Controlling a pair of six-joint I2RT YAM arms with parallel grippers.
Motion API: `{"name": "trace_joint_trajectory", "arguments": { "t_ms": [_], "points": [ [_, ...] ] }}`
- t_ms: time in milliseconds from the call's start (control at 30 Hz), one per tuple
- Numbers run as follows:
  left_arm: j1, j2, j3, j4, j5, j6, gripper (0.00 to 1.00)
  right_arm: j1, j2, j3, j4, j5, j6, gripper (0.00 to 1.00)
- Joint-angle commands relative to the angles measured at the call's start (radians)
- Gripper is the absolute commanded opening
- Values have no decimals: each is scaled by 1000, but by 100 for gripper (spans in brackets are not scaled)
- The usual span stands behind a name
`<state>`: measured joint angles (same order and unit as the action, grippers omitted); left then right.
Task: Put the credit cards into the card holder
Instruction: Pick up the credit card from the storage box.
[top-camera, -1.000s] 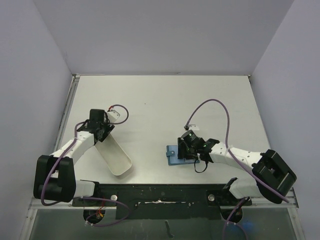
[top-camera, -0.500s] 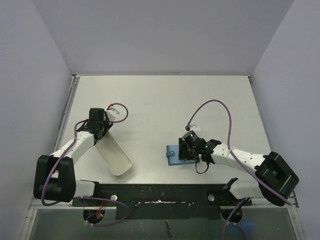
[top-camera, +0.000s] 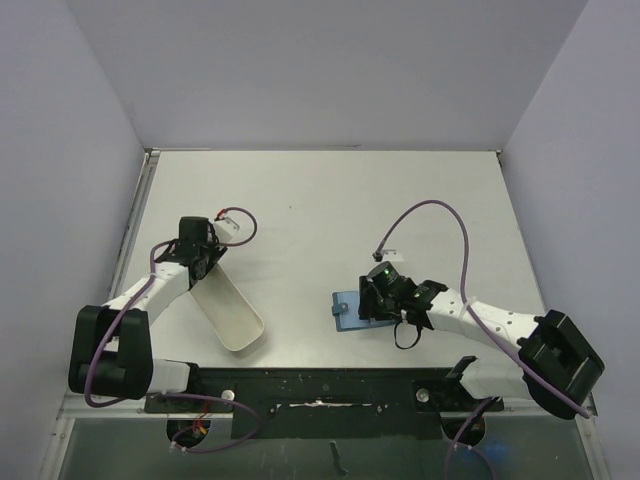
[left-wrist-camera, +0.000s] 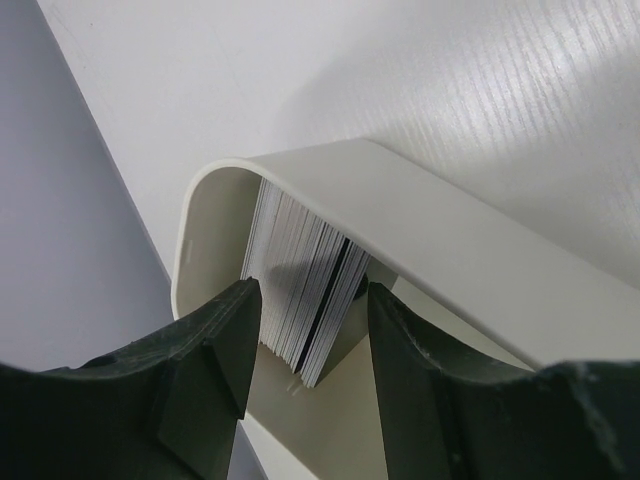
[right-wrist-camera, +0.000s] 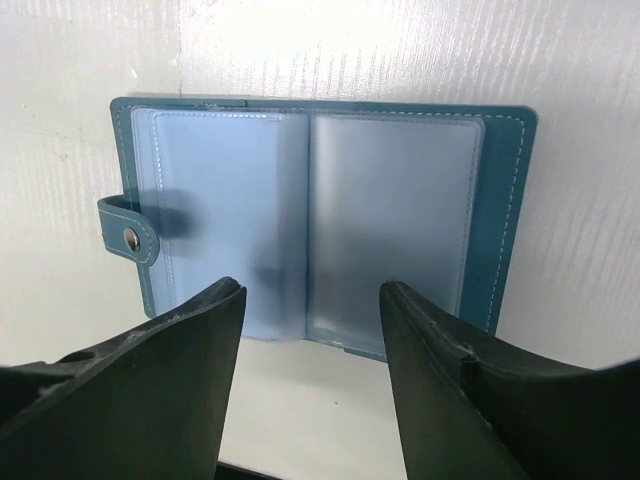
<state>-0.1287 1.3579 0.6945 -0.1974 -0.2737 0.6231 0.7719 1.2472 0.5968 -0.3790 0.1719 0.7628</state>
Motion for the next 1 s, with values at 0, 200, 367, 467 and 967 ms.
{"name": "trace_joint_trajectory", "arguments": {
  "t_ms": [0,200,367,467,967],
  "points": [
    [8,0,-3,106,-42,16,45,-5,-39,0,-3,26,-10,57],
    [8,4,-3,106,-43,19,44,-3,-41,-2,-1,24,-3,57],
    [8,-2,5,89,-32,22,38,-3,-50,-3,-3,24,-1,57],
    [6,-5,8,79,-23,24,32,-3,-50,-5,-4,24,-2,57],
    [-14,-31,24,27,-11,30,15,-4,-41,0,-1,23,-2,57]
  ]
}}
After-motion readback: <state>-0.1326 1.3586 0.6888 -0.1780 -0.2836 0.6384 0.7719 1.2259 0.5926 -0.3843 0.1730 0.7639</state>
